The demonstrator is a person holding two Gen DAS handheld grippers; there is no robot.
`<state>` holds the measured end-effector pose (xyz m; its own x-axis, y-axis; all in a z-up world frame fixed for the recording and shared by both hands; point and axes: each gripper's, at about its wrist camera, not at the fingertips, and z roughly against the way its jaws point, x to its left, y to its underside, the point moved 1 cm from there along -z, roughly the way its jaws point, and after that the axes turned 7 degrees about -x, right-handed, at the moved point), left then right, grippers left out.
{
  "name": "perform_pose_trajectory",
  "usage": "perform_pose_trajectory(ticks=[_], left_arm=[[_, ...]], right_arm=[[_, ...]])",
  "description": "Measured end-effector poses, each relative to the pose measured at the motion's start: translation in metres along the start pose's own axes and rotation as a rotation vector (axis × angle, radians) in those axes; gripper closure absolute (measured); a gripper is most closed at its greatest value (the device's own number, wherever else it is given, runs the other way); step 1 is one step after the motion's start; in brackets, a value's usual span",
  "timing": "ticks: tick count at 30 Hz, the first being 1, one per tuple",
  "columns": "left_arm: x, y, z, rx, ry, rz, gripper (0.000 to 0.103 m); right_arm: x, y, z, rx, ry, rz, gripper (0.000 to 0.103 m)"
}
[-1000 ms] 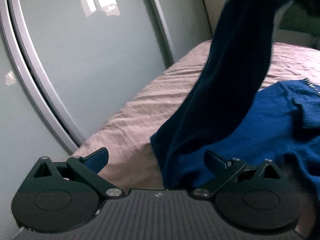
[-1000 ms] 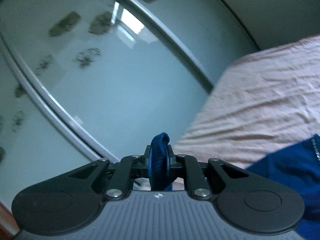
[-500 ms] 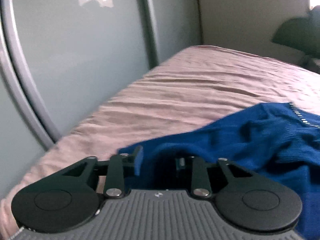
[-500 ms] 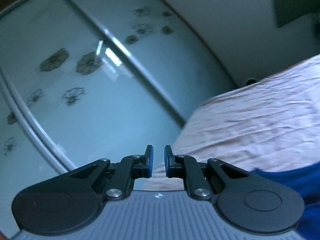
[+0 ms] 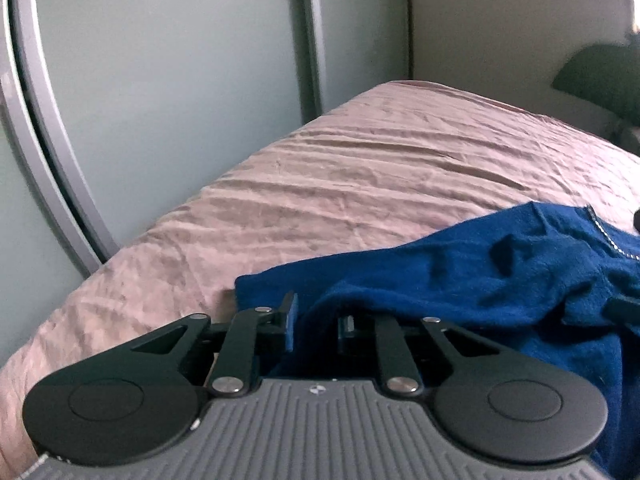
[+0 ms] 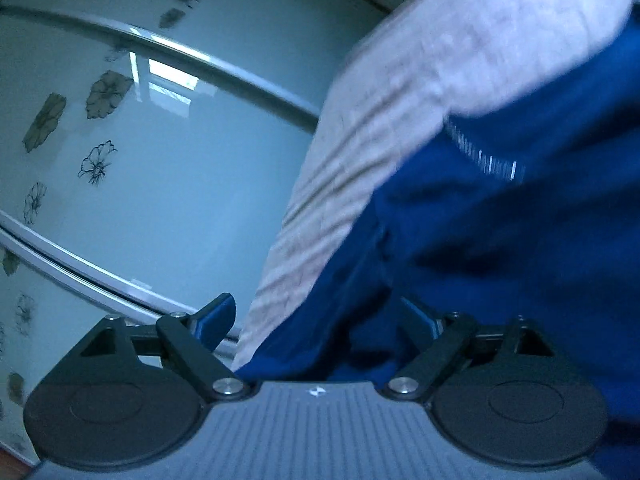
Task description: Fold small clothes
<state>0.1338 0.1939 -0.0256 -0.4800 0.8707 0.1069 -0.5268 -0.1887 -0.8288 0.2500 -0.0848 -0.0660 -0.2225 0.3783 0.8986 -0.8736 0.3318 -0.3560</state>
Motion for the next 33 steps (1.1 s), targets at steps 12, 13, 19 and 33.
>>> perform_pose_trajectory(ticks=[12,13,19,33], left_arm=[[0.001,0.009,-0.006,0.007,-0.005,-0.025,0.075],[0.001,0.009,-0.005,0.008,-0.004,-0.028,0.082],[-0.013,-0.006,0.004,-0.030,0.027,-0.034,0.095],[-0.166,-0.035,0.067,-0.203,0.293,-0.255,0.090]], right_arm=[[0.000,-0.002,-0.047,-0.077,0.151,0.039,0.091],[-0.002,-0.004,-0.047,-0.086,0.156,0.034,0.092],[0.020,-0.018,-0.015,-0.184,0.161,0.165,0.094],[0.030,-0.059,0.157,-0.559,0.358,0.386,0.094]])
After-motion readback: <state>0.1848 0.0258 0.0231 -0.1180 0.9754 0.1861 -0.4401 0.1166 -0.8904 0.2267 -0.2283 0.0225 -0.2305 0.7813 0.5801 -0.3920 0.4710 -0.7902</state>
